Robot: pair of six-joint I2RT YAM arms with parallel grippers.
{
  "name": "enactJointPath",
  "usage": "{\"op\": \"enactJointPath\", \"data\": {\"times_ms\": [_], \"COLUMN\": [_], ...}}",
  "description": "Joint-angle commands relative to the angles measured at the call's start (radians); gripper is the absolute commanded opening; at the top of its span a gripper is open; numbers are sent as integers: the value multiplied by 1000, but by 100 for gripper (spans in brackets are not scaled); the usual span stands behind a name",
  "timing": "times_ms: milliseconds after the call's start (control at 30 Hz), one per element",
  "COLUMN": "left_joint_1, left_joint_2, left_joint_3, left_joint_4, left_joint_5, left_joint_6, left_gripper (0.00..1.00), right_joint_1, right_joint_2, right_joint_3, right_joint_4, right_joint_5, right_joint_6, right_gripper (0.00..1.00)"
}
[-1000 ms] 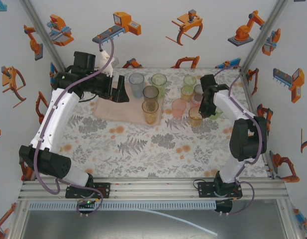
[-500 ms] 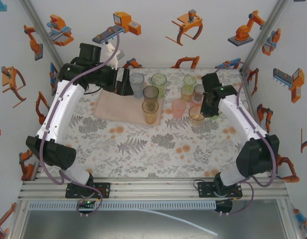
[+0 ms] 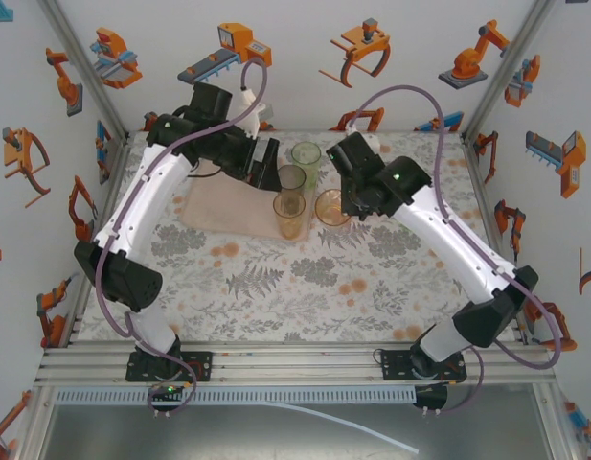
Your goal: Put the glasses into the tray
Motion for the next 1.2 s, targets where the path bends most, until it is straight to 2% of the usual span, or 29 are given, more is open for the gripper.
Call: {"op": "enactJointPath", "data": {"times_ms": [0,133,233,500,600,700,900,1167], "left_joint_1": [-20,-46,-68,-76,-76,-77,-78,-79], "left_joint_2": [-30,-71,-89,-92,-91,-88,-73,-75], "left_joint_3": [-7,-54,-85,-143,-157,-166,-166,-162], "left_joint_4": [-28,0,9,36,47,60,67,67], "left_joint_5": [23,36,7,0,-28,-36,-75,-117], "left_joint_6": [12,3,9,-15,-23,-34,-45,-50], "left_gripper": [97,93,91,82,70,63,61,50], "right_joint_1": [49,88,104,134,138,143,157,170], "right_joint_2": [62,116,142,171,180,194,226,284], "right_joint_3": [73,134,162,201,212,228,251,310], "right_joint_4": [-15,1,17,51,58,60,77,83], "right_joint_5": [70,70,70,84,84,79,73,54], "right_joint_6": [34,32,33,35,35,35,36,31], "right_gripper": [0,0,0,0,0,0,0,0]}}
